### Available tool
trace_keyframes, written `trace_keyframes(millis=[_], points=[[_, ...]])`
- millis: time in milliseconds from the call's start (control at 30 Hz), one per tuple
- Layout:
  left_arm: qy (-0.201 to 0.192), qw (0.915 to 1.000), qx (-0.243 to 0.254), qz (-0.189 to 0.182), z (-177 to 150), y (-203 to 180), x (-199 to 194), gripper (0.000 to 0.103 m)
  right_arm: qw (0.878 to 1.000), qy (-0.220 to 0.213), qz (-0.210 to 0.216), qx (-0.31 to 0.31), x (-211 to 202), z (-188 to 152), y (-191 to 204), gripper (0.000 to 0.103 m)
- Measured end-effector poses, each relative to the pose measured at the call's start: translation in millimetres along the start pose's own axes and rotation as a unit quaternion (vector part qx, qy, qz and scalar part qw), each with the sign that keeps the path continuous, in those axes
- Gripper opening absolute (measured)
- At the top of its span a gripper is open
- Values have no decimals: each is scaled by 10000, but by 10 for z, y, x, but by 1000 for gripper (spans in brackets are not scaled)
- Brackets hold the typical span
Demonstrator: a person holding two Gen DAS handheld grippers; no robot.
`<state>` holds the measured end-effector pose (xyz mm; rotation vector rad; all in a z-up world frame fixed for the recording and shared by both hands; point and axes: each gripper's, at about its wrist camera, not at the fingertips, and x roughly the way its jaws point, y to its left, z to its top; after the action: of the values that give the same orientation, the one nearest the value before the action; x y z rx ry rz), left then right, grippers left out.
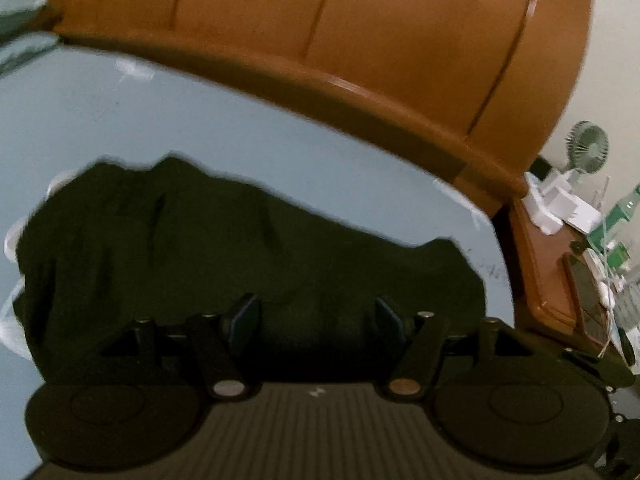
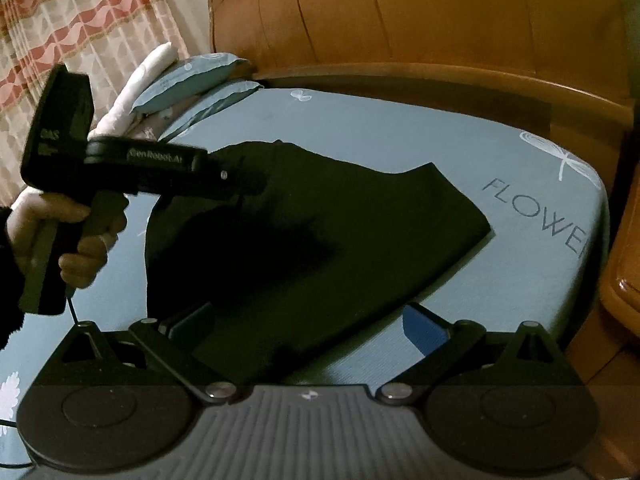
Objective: Fold clothes
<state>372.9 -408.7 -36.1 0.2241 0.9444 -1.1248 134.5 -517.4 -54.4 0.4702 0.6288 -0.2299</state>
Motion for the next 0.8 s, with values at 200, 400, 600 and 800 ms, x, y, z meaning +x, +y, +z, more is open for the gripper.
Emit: trace_keyframes(millis=[200, 400, 600, 800], points=[[127, 9997, -197, -2, 19, 60, -5, 65, 10000, 52, 50, -29, 12, 2, 16, 102], [-245, 9994, -254, 11, -18, 32, -392, 66, 9999, 29, 84, -147, 3, 22, 53, 103], [-24, 9986, -485, 206, -194, 163, -288, 66, 9998, 80, 129, -139, 29, 7, 65, 103], [-117, 9990, -349, 260, -183, 114, -382, 66, 9994, 58, 199, -279, 4, 27, 131, 103]])
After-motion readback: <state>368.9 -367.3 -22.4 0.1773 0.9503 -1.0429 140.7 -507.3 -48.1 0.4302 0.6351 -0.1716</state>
